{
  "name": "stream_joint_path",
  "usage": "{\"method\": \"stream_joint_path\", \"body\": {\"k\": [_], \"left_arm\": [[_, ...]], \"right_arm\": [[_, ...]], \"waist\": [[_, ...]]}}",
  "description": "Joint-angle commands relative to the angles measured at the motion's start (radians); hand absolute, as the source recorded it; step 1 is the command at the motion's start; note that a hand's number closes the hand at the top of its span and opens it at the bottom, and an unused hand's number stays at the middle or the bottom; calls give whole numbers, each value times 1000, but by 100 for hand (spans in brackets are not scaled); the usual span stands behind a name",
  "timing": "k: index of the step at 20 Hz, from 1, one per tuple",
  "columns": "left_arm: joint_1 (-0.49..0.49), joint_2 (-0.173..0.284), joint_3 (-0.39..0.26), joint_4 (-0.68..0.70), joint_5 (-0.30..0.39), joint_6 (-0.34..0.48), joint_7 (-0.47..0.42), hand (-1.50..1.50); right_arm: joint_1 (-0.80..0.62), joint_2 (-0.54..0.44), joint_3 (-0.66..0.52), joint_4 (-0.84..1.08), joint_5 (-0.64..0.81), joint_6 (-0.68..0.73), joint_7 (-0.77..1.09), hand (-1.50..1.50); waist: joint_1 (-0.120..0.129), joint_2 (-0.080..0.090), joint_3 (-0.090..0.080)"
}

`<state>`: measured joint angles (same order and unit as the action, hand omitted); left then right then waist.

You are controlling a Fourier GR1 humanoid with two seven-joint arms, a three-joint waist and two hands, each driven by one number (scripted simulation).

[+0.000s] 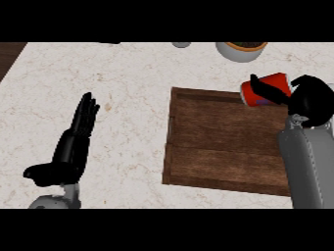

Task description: Pick the can from the tray and place it in the pot

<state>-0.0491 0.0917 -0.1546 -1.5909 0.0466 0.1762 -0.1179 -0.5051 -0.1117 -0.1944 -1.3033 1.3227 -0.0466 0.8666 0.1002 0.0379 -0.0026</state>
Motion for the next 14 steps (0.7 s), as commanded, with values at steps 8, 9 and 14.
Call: {"method": "stream_joint_path", "body": {"k": [8,9,14], "left_arm": [[-28,-3,8,38,-5,-3,-6,0],[3,-14,-5,46,-14,3,-34,0],[-5,-25,4,38,-9,18,-5,0]], "right_arm": [[-471,-100,-37,455,347,-77,337,150],[-490,-113,-43,474,379,-78,365,150],[-565,-116,-91,589,450,-109,435,150]], "waist": [[0,-7,2],[4,-6,1],[-26,-15,3]]}}
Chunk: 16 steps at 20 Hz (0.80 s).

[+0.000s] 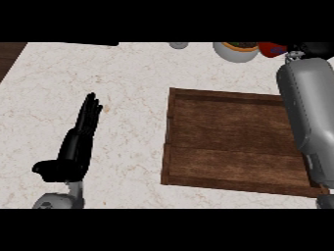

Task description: Pick the can from the tray and place it in the pot

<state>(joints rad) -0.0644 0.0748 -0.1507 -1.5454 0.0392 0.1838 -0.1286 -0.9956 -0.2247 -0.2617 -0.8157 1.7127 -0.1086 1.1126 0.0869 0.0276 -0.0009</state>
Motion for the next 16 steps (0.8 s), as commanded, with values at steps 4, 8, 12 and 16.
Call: {"method": "stream_joint_path", "body": {"k": [4,8,12,16], "left_arm": [[48,-16,-16,-30,-5,11,4,0],[14,3,31,-5,8,11,8,0],[87,13,33,-49,9,12,6,0],[16,30,78,-14,19,10,21,0]], "right_arm": [[-72,-43,-68,136,93,-56,198,150],[-52,-65,-113,168,111,-111,197,150],[25,-97,-152,94,95,-98,152,150],[96,-126,-192,73,79,-148,109,150]], "waist": [[-36,-15,1],[-51,-14,1],[-75,-28,1],[-88,-26,1]]}}
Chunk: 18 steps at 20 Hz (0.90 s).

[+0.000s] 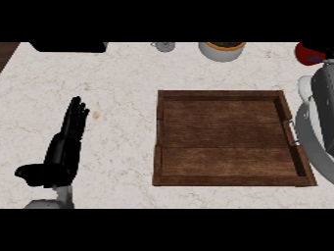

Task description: Pick the can from the tray and place it in the pot

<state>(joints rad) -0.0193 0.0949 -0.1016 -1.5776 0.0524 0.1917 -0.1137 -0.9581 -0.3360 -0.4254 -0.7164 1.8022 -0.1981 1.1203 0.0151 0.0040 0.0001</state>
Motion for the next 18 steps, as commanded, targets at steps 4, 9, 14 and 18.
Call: {"method": "stream_joint_path", "body": {"k": [4,9,14,18], "left_arm": [[15,-14,10,23,-13,11,-32,0],[16,-21,14,18,7,-6,-25,0],[57,-46,-26,-45,-35,25,-14,0],[26,8,39,-21,15,-28,3,0]], "right_arm": [[107,-54,-69,-126,-85,-7,-4,150],[229,-52,-146,-125,-205,-59,-90,150],[285,-80,-194,-60,-304,-94,-154,150],[346,-65,-260,-87,-390,-93,-135,150]], "waist": [[-22,-7,0],[-21,-4,0],[-12,-2,0],[-16,-4,0]]}}
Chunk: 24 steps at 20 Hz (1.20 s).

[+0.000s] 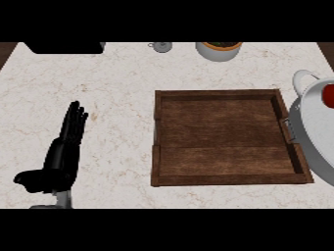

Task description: Pick the can from the tray and place it in the pot

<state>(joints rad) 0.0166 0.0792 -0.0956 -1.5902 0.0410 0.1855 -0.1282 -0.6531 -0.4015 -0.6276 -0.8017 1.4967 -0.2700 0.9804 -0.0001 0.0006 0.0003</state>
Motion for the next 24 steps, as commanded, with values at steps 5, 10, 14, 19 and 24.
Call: {"method": "stream_joint_path", "body": {"k": [5,10,14,19,24], "left_arm": [[-25,9,13,-18,-5,2,37,0],[-22,13,36,16,11,-15,6,0],[0,-1,13,9,0,-11,-5,0],[54,-18,-24,-52,-33,14,3,0],[3,3,38,60,5,-32,-54,0]], "right_arm": [[131,27,-115,-15,-170,51,16,-150],[140,58,-127,-57,-287,-246,-217,-150],[132,86,-150,-202,-352,-470,-311,-150],[187,140,-190,-353,-529,-581,-395,-150],[324,206,-186,-513,-634,-617,-430,-150]], "waist": [[-8,-4,0],[2,1,2],[-7,-3,3],[-10,-9,1],[-9,-3,-1]]}}
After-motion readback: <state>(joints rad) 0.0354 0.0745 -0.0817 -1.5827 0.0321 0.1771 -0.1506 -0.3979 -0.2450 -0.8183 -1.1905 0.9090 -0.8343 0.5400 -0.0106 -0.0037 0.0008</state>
